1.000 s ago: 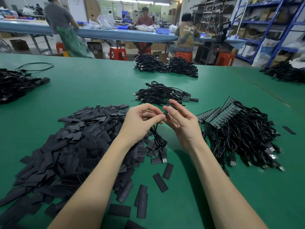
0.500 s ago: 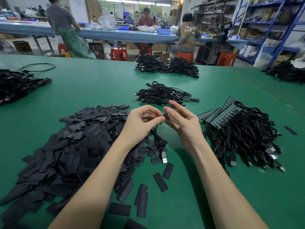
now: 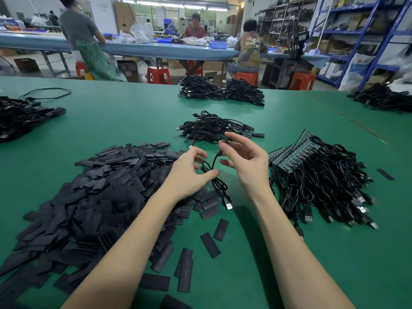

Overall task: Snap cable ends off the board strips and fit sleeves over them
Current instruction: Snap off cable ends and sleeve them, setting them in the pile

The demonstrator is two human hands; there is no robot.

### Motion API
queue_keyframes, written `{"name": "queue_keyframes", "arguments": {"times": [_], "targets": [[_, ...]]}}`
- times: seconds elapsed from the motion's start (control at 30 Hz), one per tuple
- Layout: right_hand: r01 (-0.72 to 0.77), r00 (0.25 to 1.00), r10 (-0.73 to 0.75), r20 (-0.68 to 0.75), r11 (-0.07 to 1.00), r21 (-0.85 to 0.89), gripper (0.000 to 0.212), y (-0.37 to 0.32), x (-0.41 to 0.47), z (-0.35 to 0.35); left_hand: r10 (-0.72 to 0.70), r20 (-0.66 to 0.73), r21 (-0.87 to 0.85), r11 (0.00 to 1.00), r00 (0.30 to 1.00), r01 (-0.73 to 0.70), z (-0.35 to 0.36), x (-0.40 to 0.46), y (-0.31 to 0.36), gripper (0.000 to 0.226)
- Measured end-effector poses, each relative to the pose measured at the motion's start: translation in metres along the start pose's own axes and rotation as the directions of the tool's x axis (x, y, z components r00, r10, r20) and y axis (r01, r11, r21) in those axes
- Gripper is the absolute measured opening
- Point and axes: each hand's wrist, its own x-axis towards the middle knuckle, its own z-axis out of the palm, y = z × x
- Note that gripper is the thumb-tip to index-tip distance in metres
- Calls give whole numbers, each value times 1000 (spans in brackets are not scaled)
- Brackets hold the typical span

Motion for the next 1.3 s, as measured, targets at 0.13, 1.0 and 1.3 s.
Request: {"name": "queue_keyframes", "arguments": {"times": [0.13, 1.0, 1.3], "targets": [[-42, 993, 50, -110, 997, 69, 25, 5, 4, -1, -28, 25, 90, 996, 999, 26, 5, -3, 2, 43], [-321, 872, 354, -340, 935, 151, 29, 32, 16, -5, 333, -54, 552, 796, 941, -250, -8, 134, 53, 7], [-342, 879, 356, -318, 934, 101, 17, 32, 20, -5, 198, 117, 773, 597, 973, -214, 10, 167, 23, 21]]}}
